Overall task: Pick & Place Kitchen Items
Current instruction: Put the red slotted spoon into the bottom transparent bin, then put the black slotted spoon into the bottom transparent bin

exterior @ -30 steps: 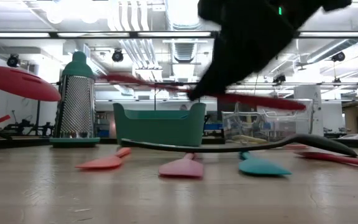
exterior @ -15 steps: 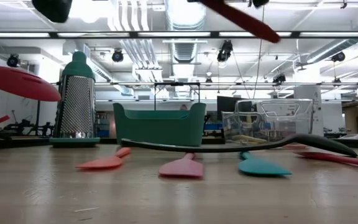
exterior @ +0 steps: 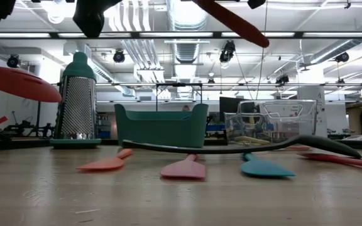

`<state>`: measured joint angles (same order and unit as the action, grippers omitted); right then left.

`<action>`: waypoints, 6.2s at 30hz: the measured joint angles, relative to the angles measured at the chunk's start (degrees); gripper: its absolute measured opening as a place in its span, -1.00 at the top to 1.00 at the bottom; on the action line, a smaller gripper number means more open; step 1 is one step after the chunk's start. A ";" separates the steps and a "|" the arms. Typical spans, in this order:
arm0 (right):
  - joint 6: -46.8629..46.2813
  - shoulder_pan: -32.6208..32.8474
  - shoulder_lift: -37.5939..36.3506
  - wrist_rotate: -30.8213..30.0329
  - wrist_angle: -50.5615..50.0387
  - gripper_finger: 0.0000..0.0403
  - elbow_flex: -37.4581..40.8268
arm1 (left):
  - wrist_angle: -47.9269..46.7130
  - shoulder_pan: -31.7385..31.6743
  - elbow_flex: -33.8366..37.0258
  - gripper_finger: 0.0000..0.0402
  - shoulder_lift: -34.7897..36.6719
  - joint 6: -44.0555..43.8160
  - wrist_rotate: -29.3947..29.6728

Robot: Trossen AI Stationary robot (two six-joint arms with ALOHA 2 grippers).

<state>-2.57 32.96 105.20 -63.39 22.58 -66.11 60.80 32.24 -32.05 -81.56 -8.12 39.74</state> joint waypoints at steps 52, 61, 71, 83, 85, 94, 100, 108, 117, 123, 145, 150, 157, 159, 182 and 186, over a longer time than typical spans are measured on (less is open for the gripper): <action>1.24 -2.81 0.01 6.06 2.48 0.71 0.24 | -0.29 -6.37 -6.93 0.76 -6.69 2.35 -2.90; 0.19 -2.55 -0.13 8.12 -2.61 0.67 0.24 | -4.49 -6.18 -6.88 0.76 -5.60 -0.73 -3.18; 0.03 -0.46 -0.83 8.99 -14.03 0.23 0.34 | -26.99 -6.25 -6.95 0.76 6.32 -12.30 -3.37; -16.59 2.19 -0.85 8.17 -31.79 -0.02 0.43 | -79.57 0.45 -18.26 0.73 28.42 -35.98 -20.16; -17.61 2.17 -0.85 8.17 -32.10 -0.02 0.70 | -88.19 3.86 -20.65 0.73 29.34 -40.35 -20.49; -19.89 2.17 -0.83 8.46 -32.24 0.10 0.76 | -107.08 19.09 -21.15 0.72 26.94 -75.53 -14.76; -19.99 2.19 -0.78 9.89 -32.21 0.20 0.76 | -111.44 23.49 -21.09 0.72 22.73 -82.85 -21.30; -19.98 2.23 -0.76 9.93 -32.23 0.33 0.76 | -112.71 24.01 -21.09 0.71 16.21 -88.10 -27.69; -19.97 2.46 -0.76 10.11 -32.30 0.47 0.76 | -113.59 24.01 -21.09 0.70 11.23 -87.78 -31.30; -19.97 2.43 -0.74 10.99 -32.32 0.57 0.76 | -113.97 24.01 -21.09 0.43 10.60 -87.48 -31.28; -20.91 1.44 -0.91 18.52 -35.93 0.75 0.76 | -84.36 23.91 -21.19 0.07 16.29 -45.22 8.59; -24.37 -1.91 -0.94 29.26 -39.52 0.62 0.76 | -59.76 23.25 -21.16 0.07 8.88 -17.64 20.57; -25.51 -4.49 -0.87 32.59 -50.29 0.37 0.76 | -29.84 21.85 -21.14 0.07 -4.60 4.08 20.99; -25.52 -5.68 -0.86 33.89 -53.79 0.31 0.76 | -26.70 21.74 -21.15 0.07 -7.49 4.74 20.92; -22.96 -12.49 -0.15 41.24 -56.41 0.31 6.57 | -21.32 21.71 -21.29 0.07 -13.68 2.73 20.79; -22.92 -12.56 -0.12 42.20 -54.89 0.40 7.44 | -21.34 21.57 -21.29 0.07 -13.68 2.73 20.77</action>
<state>-25.50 20.40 105.08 -21.19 -32.31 -58.67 39.46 53.80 -53.34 -95.24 -5.39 60.51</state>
